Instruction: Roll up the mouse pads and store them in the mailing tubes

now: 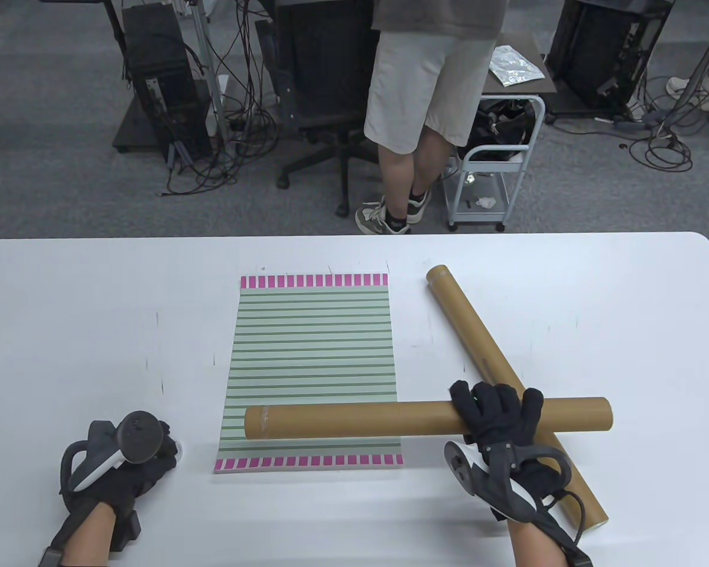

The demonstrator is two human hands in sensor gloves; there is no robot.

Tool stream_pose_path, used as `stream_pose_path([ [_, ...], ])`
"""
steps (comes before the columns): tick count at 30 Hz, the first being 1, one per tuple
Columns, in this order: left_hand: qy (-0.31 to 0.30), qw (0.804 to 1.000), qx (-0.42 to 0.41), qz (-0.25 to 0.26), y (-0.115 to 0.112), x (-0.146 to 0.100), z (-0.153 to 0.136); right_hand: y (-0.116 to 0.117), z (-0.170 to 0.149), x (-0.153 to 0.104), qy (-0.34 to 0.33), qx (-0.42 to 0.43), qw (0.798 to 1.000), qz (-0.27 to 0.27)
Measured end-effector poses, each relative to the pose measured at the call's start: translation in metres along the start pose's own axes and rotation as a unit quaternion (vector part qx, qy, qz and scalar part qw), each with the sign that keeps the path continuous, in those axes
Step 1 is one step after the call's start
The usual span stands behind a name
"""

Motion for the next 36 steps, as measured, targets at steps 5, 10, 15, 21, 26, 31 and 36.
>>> stream_pose_path([
  [5,-0.005,1.0,-0.018,0.011,0.006,-0.002,-0.003,0.0,0.001,0.0,-0.003,0.002,1.0,-0.001],
  [10,-0.018,0.996,-0.062,0.053,0.017,-0.01,-0.002,-0.001,0.002,0.001,-0.005,0.007,1.0,0.013],
  [15,-0.045,0.995,-0.044,0.076,0.02,-0.015,0.014,-0.006,0.001,0.013,-0.002,0.015,0.999,0.039],
  [21,-0.078,0.993,0.034,0.076,0.012,-0.02,0.042,0.006,-0.059,0.039,0.083,0.032,0.99,0.11],
  [26,-0.091,0.99,0.059,0.089,0.012,-0.022,0.054,0.044,-0.122,0.041,0.167,0.056,0.961,0.215],
  [31,-0.092,0.992,0.063,0.057,0.007,-0.02,0.06,0.088,-0.155,0.037,0.224,0.041,0.917,0.326],
  [36,-0.094,0.99,0.087,0.051,0.004,-0.021,0.062,0.13,-0.173,0.033,0.242,0.051,0.877,0.411],
])
Point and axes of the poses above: the tracker on the back of each hand, its own z axis roughly to the thumb side, its own x axis roughly from the wrist to the fingertips, y = z × x, the point moved 4 cm from there along x, roughly from the wrist to the fingertips, and after that the axes turned 7 degrees about -x, right-handed, at the moved point
